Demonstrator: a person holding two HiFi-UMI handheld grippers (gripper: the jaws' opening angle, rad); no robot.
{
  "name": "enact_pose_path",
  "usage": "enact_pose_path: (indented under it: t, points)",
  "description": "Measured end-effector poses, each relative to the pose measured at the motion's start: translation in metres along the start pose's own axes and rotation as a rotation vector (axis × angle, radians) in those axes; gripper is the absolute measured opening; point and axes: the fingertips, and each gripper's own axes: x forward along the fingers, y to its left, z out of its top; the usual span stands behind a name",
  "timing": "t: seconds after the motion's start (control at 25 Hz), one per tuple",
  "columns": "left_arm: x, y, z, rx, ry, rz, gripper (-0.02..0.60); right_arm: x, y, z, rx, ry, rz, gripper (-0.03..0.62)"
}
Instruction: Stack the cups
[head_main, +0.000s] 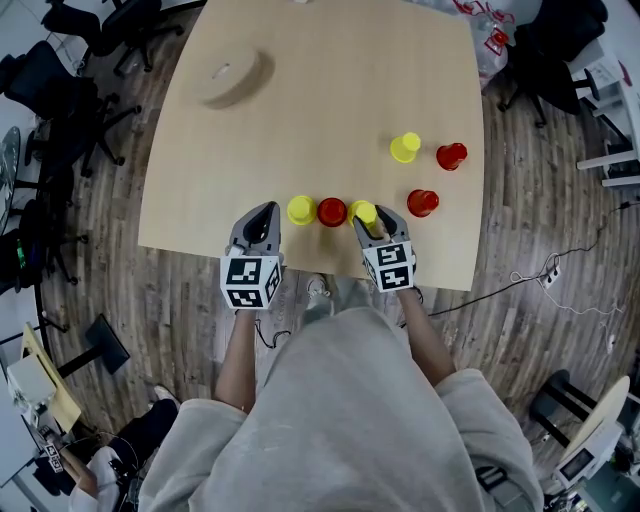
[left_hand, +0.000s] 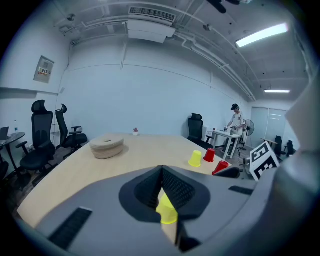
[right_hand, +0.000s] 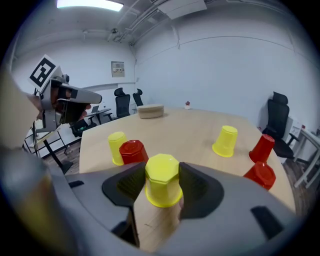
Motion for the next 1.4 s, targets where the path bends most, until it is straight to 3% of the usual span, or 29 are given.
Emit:
enact_pose_path:
  t: [0.24, 0.32, 0.4, 0.64, 1.0, 1.4]
  points:
    - [0.001, -0.005, 0.001, 0.004, -0.002, -0.004, 0.012, 0.001, 0.002, -0.001, 0.007, -0.013, 0.010, 0.216]
    - [0.001, -0.005, 0.002, 0.006, -0.004, -0.008, 0.012, -0.002, 0.005, 0.004, 0.022, -0.042, 0.025, 0.324]
    - [0.001, -0.004, 0.003, 0.010, -0.007, -0.016, 0.012, -0.010, 0.009, 0.017, 0.017, -0.086, 0.029, 0.316]
    - [0.007, -0.013, 0.007, 0.015, -0.009, -0.052, 0.012, -0.047, -0.031, 0.045, 0.067, -0.212, -0.111, 0.298]
    - [0.029, -0.049, 0.017, 0.045, -0.007, -0.136, 0.012, -0.086, -0.103, 0.023, 0.144, -0.202, -0.287, 0.281]
    - [0.042, -0.074, 0.026, 0.068, -0.002, -0.174, 0.012, -0.058, -0.140, -0.019, 0.213, -0.091, -0.307, 0.275]
